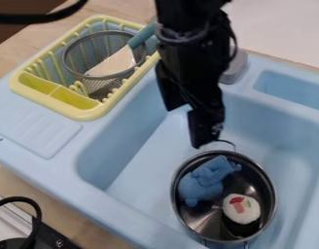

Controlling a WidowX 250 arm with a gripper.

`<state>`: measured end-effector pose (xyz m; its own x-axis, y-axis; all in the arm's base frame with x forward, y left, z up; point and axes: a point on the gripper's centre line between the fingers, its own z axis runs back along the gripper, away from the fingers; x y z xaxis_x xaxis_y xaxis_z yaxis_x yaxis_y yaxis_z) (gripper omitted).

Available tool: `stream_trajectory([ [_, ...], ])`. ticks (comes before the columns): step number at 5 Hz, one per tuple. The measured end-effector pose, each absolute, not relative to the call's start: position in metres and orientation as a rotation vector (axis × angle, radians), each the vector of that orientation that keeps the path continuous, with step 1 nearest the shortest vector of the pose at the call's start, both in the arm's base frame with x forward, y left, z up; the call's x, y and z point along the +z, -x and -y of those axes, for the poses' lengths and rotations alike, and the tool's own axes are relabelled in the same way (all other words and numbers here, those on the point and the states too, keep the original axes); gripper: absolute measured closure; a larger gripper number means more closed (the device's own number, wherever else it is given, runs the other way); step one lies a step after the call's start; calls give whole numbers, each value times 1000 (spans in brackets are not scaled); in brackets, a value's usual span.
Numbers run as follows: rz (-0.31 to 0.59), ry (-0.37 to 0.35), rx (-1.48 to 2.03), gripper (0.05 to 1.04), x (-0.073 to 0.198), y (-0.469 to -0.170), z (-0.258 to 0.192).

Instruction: Move the blue object to the upper left basket

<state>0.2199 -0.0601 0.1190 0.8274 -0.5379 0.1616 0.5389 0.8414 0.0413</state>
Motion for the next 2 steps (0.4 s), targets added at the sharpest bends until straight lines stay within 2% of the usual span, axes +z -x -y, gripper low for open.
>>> stream_trajectory([
  [1, 150, 4, -601, 82, 113, -216, 79],
  [2, 92, -5, -617, 82, 97, -215, 97],
])
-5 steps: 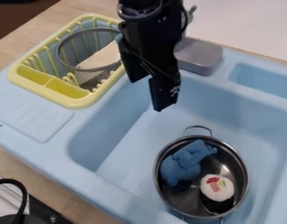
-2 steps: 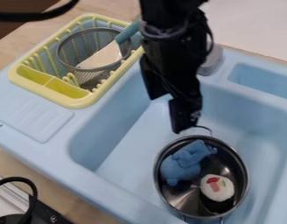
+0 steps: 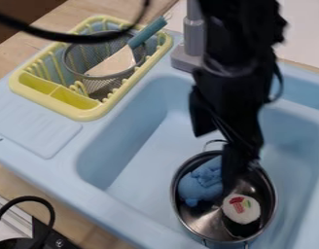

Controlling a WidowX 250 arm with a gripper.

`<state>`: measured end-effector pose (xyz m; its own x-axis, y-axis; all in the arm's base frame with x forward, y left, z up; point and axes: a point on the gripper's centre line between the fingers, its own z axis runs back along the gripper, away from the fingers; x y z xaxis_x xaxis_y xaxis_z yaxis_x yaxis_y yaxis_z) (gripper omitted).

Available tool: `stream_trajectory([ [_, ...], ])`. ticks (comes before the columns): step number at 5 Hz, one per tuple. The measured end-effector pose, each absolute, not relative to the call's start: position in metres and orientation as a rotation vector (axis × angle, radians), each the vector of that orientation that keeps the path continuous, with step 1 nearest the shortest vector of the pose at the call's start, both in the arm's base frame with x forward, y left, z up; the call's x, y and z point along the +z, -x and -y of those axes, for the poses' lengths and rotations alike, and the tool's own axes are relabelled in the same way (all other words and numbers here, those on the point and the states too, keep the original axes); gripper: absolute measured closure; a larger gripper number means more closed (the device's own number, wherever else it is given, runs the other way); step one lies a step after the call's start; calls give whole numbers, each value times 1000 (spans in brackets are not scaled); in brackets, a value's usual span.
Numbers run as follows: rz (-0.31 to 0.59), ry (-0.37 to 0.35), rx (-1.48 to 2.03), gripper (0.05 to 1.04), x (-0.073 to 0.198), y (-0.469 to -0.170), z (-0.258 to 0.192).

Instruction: Move the blue object to the upper left basket

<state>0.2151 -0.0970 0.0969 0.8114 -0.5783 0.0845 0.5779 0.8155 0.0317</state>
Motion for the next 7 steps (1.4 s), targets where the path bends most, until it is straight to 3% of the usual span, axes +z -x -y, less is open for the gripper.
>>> stream_trajectory([
  [1, 89, -52, -613, 82, 87, -216, 105],
  [2, 75, -55, -623, 82, 83, -216, 110],
  [7, 60, -148, -513, 82, 90, -200, 96],
])
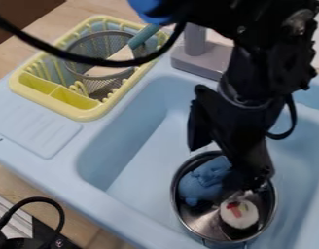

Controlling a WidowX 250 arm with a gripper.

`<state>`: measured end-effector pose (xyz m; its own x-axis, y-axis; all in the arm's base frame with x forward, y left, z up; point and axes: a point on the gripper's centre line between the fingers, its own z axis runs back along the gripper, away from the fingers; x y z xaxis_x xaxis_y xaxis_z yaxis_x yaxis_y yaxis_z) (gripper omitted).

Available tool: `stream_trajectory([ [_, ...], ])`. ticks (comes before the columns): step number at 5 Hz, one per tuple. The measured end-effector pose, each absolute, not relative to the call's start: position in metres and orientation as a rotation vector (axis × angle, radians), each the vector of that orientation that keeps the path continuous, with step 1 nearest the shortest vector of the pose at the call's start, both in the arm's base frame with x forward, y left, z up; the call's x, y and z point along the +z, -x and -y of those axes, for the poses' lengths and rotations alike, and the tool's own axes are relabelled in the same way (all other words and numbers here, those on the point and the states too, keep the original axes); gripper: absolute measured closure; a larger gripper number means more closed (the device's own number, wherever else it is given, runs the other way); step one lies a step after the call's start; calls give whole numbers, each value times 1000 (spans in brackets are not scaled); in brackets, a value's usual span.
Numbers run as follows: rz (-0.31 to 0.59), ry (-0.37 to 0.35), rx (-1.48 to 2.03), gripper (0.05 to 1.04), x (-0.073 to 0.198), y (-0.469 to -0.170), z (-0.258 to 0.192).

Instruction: Move the blue object to the upper left basket

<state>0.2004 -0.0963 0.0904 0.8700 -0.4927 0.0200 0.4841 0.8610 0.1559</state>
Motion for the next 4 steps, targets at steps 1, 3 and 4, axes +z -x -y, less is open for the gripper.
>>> stream_trajectory([
  [1, 72, -108, -503, 82, 88, -205, 98],
  [3, 61, -123, -498, 82, 83, -206, 98],
  [4, 55, -124, -486, 128, 79, -208, 97],
])
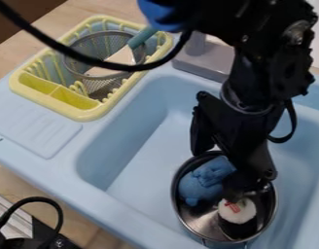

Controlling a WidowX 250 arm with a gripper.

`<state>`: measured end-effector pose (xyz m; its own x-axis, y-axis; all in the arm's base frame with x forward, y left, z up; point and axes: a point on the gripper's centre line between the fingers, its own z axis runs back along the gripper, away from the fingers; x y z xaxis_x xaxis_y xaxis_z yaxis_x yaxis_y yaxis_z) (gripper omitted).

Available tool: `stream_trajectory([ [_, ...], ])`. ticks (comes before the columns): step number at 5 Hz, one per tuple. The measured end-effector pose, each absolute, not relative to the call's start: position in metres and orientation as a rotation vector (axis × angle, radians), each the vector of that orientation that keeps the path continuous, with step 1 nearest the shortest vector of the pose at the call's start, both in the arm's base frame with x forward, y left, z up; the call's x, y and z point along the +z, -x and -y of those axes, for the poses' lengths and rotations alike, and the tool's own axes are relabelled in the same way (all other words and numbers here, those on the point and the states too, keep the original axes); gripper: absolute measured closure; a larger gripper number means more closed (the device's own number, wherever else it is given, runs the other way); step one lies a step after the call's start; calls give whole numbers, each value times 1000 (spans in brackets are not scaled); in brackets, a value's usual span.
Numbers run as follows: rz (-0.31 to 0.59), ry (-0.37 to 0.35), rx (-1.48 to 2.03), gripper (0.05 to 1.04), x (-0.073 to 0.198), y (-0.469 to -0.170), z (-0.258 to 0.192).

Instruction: Move the blue object to the upper left basket

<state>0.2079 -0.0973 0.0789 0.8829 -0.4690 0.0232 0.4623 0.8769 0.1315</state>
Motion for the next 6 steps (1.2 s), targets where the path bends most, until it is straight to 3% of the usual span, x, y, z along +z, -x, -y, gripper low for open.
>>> stream_trajectory([
  [2, 50, -134, -471, 683, 78, -211, 98],
  [3, 50, -152, -468, 906, 78, -209, 99],
  [4, 45, -165, -458, 1016, 78, -209, 98],
  [6, 62, -169, -462, 1029, 93, -204, 95],
])
